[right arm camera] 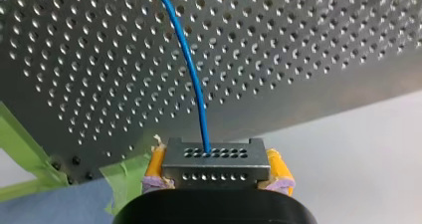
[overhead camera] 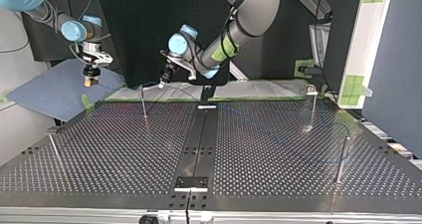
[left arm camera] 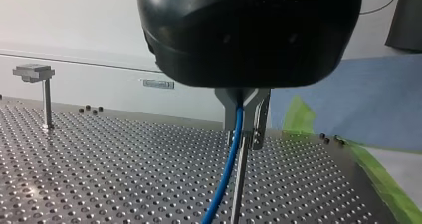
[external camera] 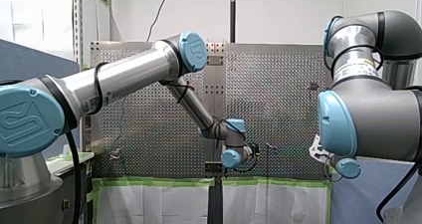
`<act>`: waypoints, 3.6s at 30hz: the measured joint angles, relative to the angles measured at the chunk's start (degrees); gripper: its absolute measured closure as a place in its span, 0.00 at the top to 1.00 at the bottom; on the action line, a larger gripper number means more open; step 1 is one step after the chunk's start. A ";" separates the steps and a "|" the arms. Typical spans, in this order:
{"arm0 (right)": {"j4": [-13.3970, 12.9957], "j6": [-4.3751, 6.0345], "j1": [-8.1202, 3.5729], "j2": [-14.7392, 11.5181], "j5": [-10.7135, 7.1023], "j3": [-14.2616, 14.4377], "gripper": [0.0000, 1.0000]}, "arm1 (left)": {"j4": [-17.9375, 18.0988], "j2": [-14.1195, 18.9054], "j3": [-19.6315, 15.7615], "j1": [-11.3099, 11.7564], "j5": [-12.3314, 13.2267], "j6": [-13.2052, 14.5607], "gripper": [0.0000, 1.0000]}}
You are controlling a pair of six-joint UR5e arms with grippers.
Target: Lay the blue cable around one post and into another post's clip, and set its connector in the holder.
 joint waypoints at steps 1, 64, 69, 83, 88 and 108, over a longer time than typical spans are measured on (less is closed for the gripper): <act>0.03 -0.03 0.01 0.00 -0.45 -0.08 0.00 | -0.02 0.00 0.00 0.05 0.01 0.00 0.00; 4.18 0.14 -0.65 0.46 -6.23 -4.51 0.00 | -2.36 -1.96 5.59 3.52 -0.49 -1.68 0.00; 4.26 0.20 -0.65 0.52 -6.22 -4.77 0.00 | -2.94 -1.97 5.80 3.64 -0.56 -1.66 0.00; 4.94 -0.55 -0.52 0.61 -6.26 -4.82 0.00 | -4.49 -1.92 5.80 3.03 0.27 0.08 0.25; 5.08 -0.65 -0.34 0.72 -6.34 -4.81 0.00 | -4.84 -1.90 5.81 2.45 0.38 1.55 0.73; 5.49 -0.67 0.11 1.13 -6.31 -4.82 0.00 | -10.91 -1.78 5.78 -0.65 5.67 7.87 1.00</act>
